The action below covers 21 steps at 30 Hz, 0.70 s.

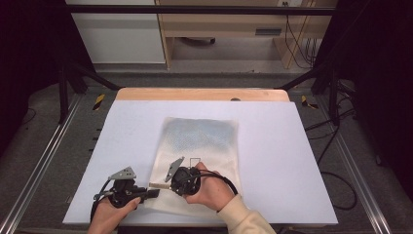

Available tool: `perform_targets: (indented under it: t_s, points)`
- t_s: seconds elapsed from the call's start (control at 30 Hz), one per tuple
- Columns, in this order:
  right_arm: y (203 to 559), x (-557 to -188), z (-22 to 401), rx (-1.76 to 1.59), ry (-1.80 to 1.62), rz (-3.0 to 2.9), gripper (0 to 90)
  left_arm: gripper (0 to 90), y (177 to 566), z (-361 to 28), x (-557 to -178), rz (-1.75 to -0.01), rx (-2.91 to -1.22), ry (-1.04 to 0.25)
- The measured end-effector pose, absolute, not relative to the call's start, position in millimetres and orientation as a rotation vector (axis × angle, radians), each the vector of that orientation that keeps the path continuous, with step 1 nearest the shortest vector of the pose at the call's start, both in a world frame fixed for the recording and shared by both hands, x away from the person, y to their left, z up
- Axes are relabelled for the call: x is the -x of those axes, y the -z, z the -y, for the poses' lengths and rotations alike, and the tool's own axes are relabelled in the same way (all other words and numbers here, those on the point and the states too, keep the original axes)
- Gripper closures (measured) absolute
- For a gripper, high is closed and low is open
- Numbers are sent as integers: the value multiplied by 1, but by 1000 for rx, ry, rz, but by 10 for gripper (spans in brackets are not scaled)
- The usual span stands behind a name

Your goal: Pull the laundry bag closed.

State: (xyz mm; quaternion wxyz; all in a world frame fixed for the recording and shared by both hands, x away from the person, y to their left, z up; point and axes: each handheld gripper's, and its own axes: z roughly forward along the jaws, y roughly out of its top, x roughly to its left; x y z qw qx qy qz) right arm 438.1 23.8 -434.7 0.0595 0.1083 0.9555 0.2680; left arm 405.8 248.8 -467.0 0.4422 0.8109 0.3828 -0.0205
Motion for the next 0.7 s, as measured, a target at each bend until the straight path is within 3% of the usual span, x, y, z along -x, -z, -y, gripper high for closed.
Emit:
perform_targets:
  t_s: [0.7]
  points:
    - [437, -437, -3, -340, -840, -2907, 823, 838, 475, -228, -399, -906, -2058, 63]
